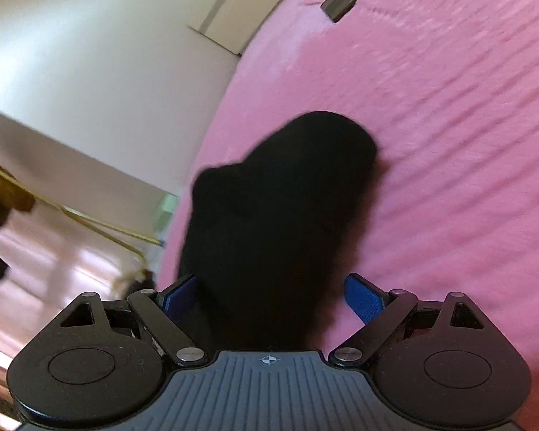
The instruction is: Fold clothes
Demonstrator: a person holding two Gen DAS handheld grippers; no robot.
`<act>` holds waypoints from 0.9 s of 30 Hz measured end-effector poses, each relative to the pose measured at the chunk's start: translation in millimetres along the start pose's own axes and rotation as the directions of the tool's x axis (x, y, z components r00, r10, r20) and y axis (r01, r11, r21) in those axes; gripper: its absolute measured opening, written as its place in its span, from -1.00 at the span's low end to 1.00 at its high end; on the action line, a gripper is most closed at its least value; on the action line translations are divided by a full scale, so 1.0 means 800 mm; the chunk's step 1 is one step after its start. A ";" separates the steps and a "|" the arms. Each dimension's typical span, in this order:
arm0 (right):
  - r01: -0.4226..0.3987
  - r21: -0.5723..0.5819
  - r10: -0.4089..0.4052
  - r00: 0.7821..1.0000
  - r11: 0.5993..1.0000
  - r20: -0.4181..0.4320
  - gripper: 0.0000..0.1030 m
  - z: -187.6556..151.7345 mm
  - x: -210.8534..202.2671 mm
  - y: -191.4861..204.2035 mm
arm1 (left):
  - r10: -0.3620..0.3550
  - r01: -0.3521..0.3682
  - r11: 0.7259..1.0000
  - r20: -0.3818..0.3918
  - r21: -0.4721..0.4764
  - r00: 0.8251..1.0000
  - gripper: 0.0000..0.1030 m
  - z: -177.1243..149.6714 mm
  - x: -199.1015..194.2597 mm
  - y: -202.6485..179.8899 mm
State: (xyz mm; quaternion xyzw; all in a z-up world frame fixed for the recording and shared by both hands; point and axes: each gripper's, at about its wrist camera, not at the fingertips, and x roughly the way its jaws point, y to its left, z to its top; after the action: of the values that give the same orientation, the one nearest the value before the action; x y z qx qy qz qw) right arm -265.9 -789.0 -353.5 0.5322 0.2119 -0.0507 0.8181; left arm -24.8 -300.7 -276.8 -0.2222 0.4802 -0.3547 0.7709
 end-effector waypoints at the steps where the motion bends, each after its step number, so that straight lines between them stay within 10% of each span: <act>1: 0.006 0.014 -0.006 1.000 1.000 0.000 0.77 0.003 0.006 0.001 | -0.003 0.003 1.000 0.000 0.005 1.000 -0.51 -0.002 -0.002 0.002; 4: 0.042 0.050 -0.042 0.999 0.998 0.001 -0.14 0.013 0.018 0.001 | -0.004 0.004 1.000 -0.005 0.026 1.000 -0.51 -0.003 -0.001 0.000; 8: 0.032 0.008 -0.032 0.998 0.999 0.050 -0.36 0.014 -0.034 0.027 | -0.001 0.003 0.996 -0.018 0.091 1.000 -0.52 0.000 0.001 -0.023; 15: 0.135 -0.074 -0.104 0.939 0.988 0.329 -0.36 -0.037 -0.264 0.078 | -0.156 0.181 0.967 -0.146 0.178 0.977 -0.54 0.000 0.014 -0.086; 20: 0.317 0.065 -0.321 0.893 0.946 0.316 -0.21 -0.113 -0.346 0.004 | -0.269 0.360 0.919 -0.415 0.159 0.869 -0.49 -0.045 0.078 -0.127; 24: 0.393 0.101 -0.404 0.852 0.914 0.334 0.39 -0.151 -0.384 -0.024 | -0.106 0.288 0.897 -0.470 0.335 0.876 -0.37 -0.097 0.098 -0.163; 27: 0.460 0.022 -0.424 0.797 0.888 0.430 0.44 -0.151 -0.404 -0.004 | -0.111 0.277 0.896 -0.429 0.347 0.896 -0.35 -0.098 0.078 -0.172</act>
State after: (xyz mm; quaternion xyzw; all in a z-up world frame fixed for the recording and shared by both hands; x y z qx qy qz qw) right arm -594.9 -729.0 -267.9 0.4095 0.1498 -0.3453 0.8311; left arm -123.2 -437.6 -254.1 -0.0309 0.5192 -0.5594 0.6454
